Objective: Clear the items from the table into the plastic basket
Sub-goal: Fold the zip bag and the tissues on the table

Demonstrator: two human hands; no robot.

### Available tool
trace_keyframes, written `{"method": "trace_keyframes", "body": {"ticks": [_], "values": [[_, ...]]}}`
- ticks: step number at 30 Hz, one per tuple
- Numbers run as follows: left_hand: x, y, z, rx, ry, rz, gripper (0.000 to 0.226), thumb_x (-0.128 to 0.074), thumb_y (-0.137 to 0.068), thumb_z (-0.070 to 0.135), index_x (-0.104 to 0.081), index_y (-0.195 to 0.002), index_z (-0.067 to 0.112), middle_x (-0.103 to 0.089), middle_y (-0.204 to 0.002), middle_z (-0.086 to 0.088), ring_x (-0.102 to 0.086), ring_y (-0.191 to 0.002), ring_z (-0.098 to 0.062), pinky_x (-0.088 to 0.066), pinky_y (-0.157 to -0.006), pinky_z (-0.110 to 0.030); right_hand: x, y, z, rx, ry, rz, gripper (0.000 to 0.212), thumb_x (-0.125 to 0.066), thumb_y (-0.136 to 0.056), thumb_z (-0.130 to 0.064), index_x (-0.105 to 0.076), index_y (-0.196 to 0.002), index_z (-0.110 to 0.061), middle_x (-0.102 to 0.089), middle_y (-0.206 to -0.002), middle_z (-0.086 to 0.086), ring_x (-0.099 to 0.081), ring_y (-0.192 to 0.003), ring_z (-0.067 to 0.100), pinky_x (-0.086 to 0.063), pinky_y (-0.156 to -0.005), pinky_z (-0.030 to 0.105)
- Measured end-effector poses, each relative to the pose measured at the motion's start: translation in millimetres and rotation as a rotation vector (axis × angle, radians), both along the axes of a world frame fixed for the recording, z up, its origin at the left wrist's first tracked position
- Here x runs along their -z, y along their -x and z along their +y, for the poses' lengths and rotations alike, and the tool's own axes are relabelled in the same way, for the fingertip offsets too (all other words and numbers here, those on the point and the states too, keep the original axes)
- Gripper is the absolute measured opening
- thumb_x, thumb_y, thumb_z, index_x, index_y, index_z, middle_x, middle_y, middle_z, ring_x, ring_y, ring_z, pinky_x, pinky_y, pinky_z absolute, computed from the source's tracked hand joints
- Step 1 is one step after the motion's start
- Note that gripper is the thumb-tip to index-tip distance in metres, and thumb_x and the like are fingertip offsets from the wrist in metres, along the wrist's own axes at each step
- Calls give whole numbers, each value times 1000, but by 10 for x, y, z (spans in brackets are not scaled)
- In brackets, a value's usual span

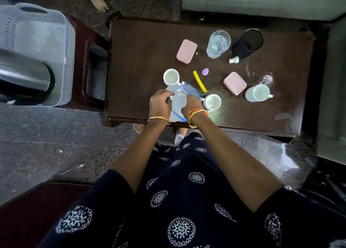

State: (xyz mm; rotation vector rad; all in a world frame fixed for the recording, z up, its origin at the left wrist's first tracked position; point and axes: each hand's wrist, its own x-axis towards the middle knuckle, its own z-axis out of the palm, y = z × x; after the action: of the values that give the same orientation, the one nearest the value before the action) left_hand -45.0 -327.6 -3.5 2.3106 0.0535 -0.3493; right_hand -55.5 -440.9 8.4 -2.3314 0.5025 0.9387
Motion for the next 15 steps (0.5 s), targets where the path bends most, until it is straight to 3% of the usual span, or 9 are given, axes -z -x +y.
{"method": "trace_keyframes", "body": {"ticks": [4, 7, 9, 15], "values": [[-30, 14, -4, 12, 1, 22, 32, -51, -80, -12, -68, -105, -4, -68, -105, -23, -64, -97, -32, -49, -85, -31, 73, -67, 60, -52, 0, -125, 35, -50, -85, 5, -51, -120, 8, -56, -125, 26, -50, -120, 38, -39, -101, 38], [-35, 36, -7, 29, -8, 37, 35, -49, -78, -14, -68, -105, -4, -69, -105, -23, -64, -98, -33, -46, -86, -29, 205, -72, 163, -171, 101, -41, 45, -50, -89, -6, -38, -131, 6, -46, -136, 25, -39, -128, 39, -33, -104, 41], [-43, 65, -10, 40, -12, 44, 33, -49, -78, -14, -68, -104, -5, -69, -105, -24, -65, -98, -34, -47, -88, -30, 275, -77, 174, -127, 172, 10, 50, -48, -91, -12, -32, -136, 3, -44, -139, 23, -34, -132, 38, -34, -104, 43], [-6, 108, -72, 79, -40, 106, 31, -53, -83, -4, -64, -113, -4, -66, -111, -25, -64, -97, -36, -52, -89, -40, 313, -163, 99, -73, 207, -110, 27, -58, -87, -21, -61, -106, -2, -63, -116, 20, -51, -118, 33, -44, -94, 37]]}}
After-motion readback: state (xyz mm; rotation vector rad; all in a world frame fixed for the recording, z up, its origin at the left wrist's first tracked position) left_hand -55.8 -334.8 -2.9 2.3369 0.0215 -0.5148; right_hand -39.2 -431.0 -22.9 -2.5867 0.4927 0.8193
